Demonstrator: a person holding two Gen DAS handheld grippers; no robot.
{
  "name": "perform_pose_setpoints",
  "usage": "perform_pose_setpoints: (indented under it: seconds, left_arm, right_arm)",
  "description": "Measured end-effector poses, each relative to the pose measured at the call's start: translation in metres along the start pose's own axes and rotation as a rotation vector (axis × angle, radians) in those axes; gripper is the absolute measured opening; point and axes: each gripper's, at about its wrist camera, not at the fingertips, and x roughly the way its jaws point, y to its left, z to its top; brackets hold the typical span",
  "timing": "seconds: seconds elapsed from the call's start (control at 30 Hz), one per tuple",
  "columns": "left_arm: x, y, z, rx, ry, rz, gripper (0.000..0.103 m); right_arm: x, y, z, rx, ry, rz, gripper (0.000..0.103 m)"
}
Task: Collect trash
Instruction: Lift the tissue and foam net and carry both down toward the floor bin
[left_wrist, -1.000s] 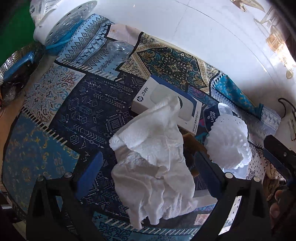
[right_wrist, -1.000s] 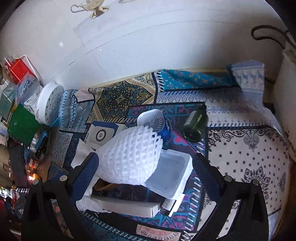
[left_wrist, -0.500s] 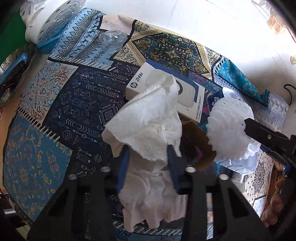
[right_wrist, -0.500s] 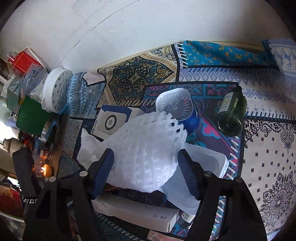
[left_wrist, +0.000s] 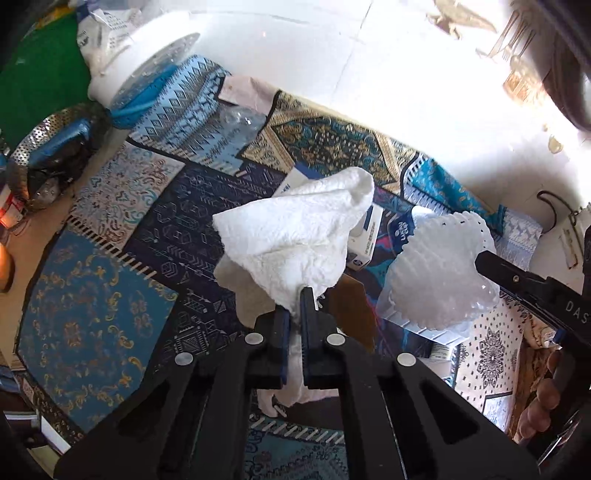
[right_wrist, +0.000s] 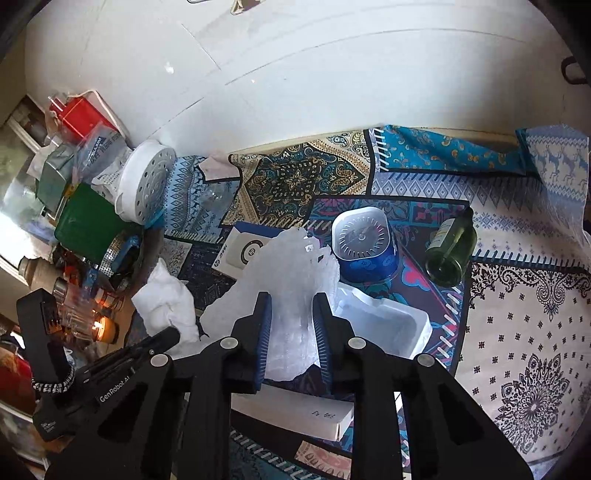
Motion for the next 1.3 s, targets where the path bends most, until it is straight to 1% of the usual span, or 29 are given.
perform_pose_setpoints:
  seconds: [0.07,0.17,0.23,0.3,0.37,0.43,0.5,0.6,0.67,0.77,0.8,0.83,0.93,1.0,1.07,1.1,1.13,1.17,1.2,1.23,1.3]
  left_arm:
    - [-0.015,0.004,-0.002,0.000,-0.026,-0.010,0.004]
    - [-0.037,0.012,-0.004,0.004,-0.056,-0.044,0.004]
    - [-0.051,0.019,-0.007,0.005,-0.071,-0.084,0.004]
    - [-0.062,0.028,-0.012,0.015,-0.070,-0.139,0.004]
    - [-0.068,0.035,-0.018,0.041,-0.049,-0.154,0.004]
    - [-0.067,0.040,-0.025,0.075,-0.015,-0.153,0.004]
    - [-0.063,0.049,-0.035,0.100,0.025,-0.145,0.004]
    - [-0.050,0.065,-0.051,0.109,0.089,-0.117,0.004]
    - [-0.044,0.076,-0.058,0.102,0.101,-0.088,0.006]
    - [-0.038,0.092,-0.069,0.058,0.141,-0.083,0.012]
    - [-0.037,0.096,-0.070,0.045,0.150,-0.081,0.019]
    - [-0.038,0.099,-0.072,0.039,0.149,-0.077,0.024]
    - [-0.044,0.101,-0.074,0.045,0.122,-0.063,0.024]
    - [-0.045,0.102,-0.072,0.028,0.126,-0.076,0.024]
    - [-0.045,0.100,-0.065,0.018,0.113,-0.072,0.035]
    - [-0.044,0.097,-0.060,0.017,0.100,-0.056,0.045]
    - [-0.043,0.095,-0.054,0.014,0.088,-0.036,0.052]
    - [-0.042,0.093,-0.048,0.007,0.077,-0.021,0.054]
    - [-0.039,0.092,-0.042,-0.002,0.070,-0.009,0.059]
    - [-0.035,0.092,-0.036,-0.013,0.070,0.001,0.066]
    - [-0.019,0.094,-0.025,-0.052,0.099,0.037,0.077]
  right_arm:
    - [-0.011,0.007,-0.002,-0.008,-0.024,-0.006,0.021]
    - [-0.026,0.021,-0.010,-0.031,-0.061,-0.034,0.021]
    - [-0.036,0.031,-0.017,-0.037,-0.082,-0.046,0.021]
    - [-0.045,0.040,-0.026,-0.037,-0.098,-0.060,0.021]
    - [-0.054,0.050,-0.038,-0.027,-0.118,-0.080,0.021]
    - [-0.061,0.060,-0.052,-0.006,-0.132,-0.101,0.021]
    - [-0.066,0.068,-0.064,0.016,-0.134,-0.101,0.021]
    - [-0.070,0.075,-0.078,0.008,-0.123,-0.118,0.021]
    - [-0.073,0.075,-0.087,0.006,-0.116,-0.128,0.021]
    - [-0.079,0.074,-0.095,0.010,-0.118,-0.131,0.021]
    - [-0.082,0.073,-0.097,0.009,-0.124,-0.135,0.021]
    - [-0.086,0.072,-0.099,0.007,-0.130,-0.139,0.021]
    - [-0.095,0.066,-0.099,0.005,-0.143,-0.146,0.021]
    - [-0.100,0.063,-0.097,-0.003,-0.153,-0.157,0.021]
    - [-0.104,0.059,-0.093,-0.012,-0.162,-0.168,0.021]
    - [-0.106,0.056,-0.091,-0.014,-0.167,-0.169,0.021]
    - [-0.107,0.054,-0.089,-0.016,-0.170,-0.166,0.021]
    - [-0.109,0.052,-0.088,-0.017,-0.173,-0.164,0.021]
    - [-0.110,0.050,-0.087,-0.019,-0.176,-0.161,0.021]
    - [-0.110,0.048,-0.085,-0.022,-0.175,-0.159,0.021]
    - [-0.111,0.044,-0.082,-0.027,-0.174,-0.158,0.021]
